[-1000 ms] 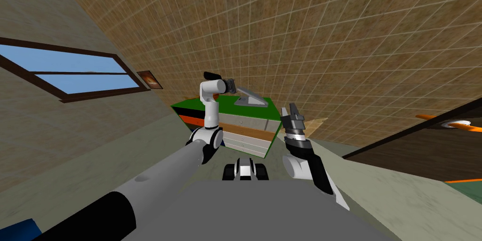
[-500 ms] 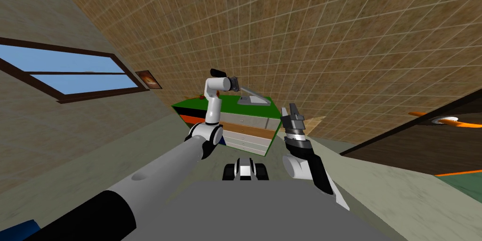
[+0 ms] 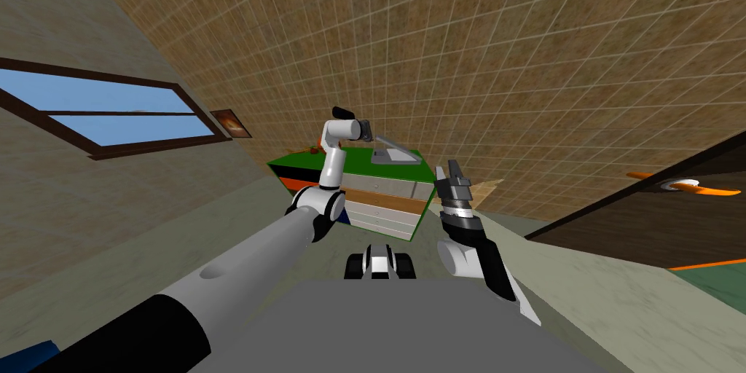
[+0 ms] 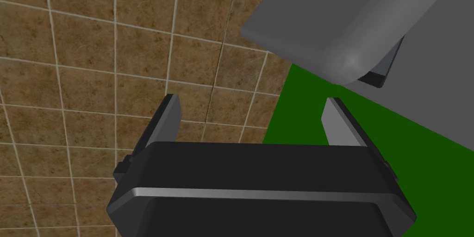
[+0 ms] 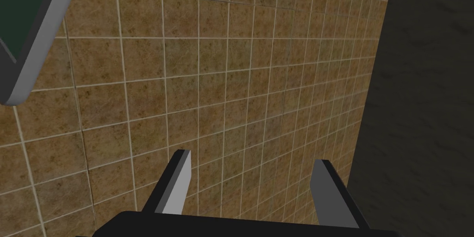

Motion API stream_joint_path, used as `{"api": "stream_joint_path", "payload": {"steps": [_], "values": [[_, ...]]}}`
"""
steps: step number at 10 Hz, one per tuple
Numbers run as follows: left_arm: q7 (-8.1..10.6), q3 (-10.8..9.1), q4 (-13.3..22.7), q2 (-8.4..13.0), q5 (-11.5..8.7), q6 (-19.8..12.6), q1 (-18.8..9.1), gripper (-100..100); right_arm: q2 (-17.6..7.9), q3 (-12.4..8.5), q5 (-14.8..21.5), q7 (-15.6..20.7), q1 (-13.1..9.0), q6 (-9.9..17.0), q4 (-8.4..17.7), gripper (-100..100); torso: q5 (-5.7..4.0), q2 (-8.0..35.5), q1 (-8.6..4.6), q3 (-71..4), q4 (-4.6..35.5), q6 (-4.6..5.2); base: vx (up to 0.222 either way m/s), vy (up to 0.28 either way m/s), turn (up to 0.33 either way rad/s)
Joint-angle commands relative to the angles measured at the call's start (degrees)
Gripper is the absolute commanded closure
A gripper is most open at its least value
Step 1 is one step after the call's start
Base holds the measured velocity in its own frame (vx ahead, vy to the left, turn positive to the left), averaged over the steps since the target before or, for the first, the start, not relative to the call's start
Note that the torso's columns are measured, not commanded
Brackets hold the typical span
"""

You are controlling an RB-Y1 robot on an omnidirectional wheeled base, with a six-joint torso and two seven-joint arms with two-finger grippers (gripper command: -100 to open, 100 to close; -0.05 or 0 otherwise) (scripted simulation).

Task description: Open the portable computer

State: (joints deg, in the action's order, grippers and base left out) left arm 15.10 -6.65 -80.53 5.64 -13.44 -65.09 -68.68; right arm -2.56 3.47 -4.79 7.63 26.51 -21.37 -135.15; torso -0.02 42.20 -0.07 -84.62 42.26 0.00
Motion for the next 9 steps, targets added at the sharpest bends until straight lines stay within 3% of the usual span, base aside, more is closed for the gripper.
{"api": "stream_joint_path", "payload": {"steps": [1, 3, 4, 6, 8, 9], "values": [[2.7, 2.7, 4.1, 1.2, -0.2, 3.8, -3.6, -100, 0.0, 0.0, 0.0, 0.0, 0.0, 0.0, 0.0, 0, 0.03, 0.2, 0.15, 0.1, 0.1, 0.06, -0.06, 0.066, -0.038], [2.7, 2.7, 7.3, 1.2, -0.2, 4.0, -3.6, -100, 0.0, 0.0, 0.0, 0.0, 0.0, 0.0, 0.0, 0, 0.04, 0.1, 0.1, 0.1, 0.1, -0.01, -0.025, 0.031, 0.004], [5.49, 5.41, 8.9, 2.3, -0.4, 6.7, -6.3, -100, 0.0, 0.0, 0.0, 0.0, 0.0, 0.0, 0.0, 0, 0.0, 0.0, -0.02, 0.0, 0.0, -0.01, -0.06, 0.048, -0.044], [5.49, 5.41, 13.2, 2.3, -0.4, 7.7, -7.4, -100, 0.0, 0.0, 0.0, 0.0, 0.0, 0.0, 0.0, 0, 0.03, 0.1, 0.1, 0.1, 0.0, -0.01, -0.043, 0.046, -0.017], [5.49, 5.41, 14.5, 2.3, -0.4, 7.7, -7.4, -100, 0.0, 0.0, 0.0, 0.0, 0.0, 0.0, 0.0, 0, 0.0, -0.1, -0.02, 0.0, 0.0, -0.01, -0.002, 0.004, 0.004], [8.28, 8.11, 16.9, 3.5, -0.5, 10.5, -10.1, -100, 0.0, 0.0, 0.0, 0.0, 0.0, 0.0, 0.0, 0, -0.01, 0.0, -0.03, 0.0, 0.0, 0.0, -0.049, 0.067, -0.049]]}}
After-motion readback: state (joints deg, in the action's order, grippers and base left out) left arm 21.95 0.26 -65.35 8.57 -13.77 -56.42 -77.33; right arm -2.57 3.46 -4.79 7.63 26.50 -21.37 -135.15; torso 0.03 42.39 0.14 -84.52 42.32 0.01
